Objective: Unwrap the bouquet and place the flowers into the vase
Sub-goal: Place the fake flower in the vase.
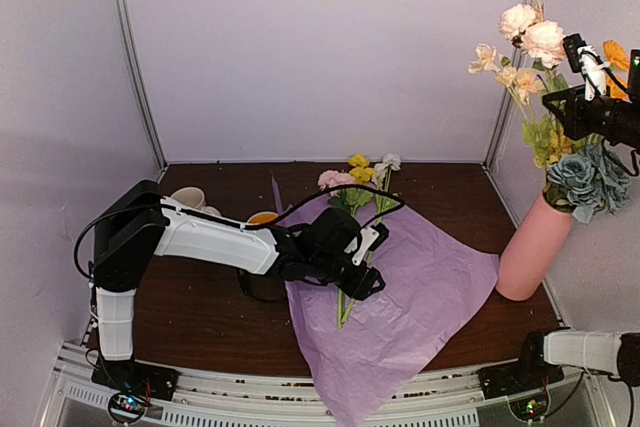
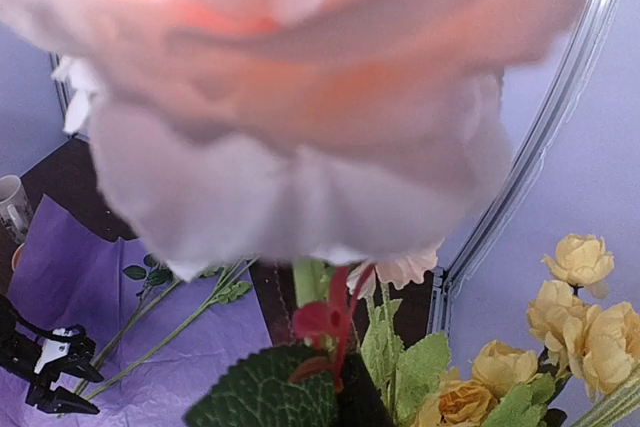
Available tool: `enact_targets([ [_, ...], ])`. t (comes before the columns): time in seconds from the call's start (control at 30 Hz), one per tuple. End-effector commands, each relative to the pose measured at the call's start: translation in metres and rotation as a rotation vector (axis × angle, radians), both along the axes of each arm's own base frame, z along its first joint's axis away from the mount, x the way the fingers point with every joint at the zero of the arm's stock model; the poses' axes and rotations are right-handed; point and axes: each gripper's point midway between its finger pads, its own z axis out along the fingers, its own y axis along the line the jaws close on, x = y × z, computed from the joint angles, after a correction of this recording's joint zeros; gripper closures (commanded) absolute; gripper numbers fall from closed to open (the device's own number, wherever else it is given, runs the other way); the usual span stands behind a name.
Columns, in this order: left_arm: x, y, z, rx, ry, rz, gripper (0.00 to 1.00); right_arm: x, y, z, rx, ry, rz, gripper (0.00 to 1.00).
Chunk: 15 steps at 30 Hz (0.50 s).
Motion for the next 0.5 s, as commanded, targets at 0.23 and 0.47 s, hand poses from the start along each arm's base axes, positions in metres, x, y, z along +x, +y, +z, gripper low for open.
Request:
enact_targets([
  [0.23,-0.003,-0.011,0.011,-0.061,0.003,-0.019,0.43,0.009,-0.022,-0.087,-0.013,0.165,-0.094,1.00],
  [0.47,-0.003,-0.011,0.011,-0.059,0.004,-0.022,0.43,0.001,-0.025,-0.097,-0.015,0.151,-0.110,1.00],
])
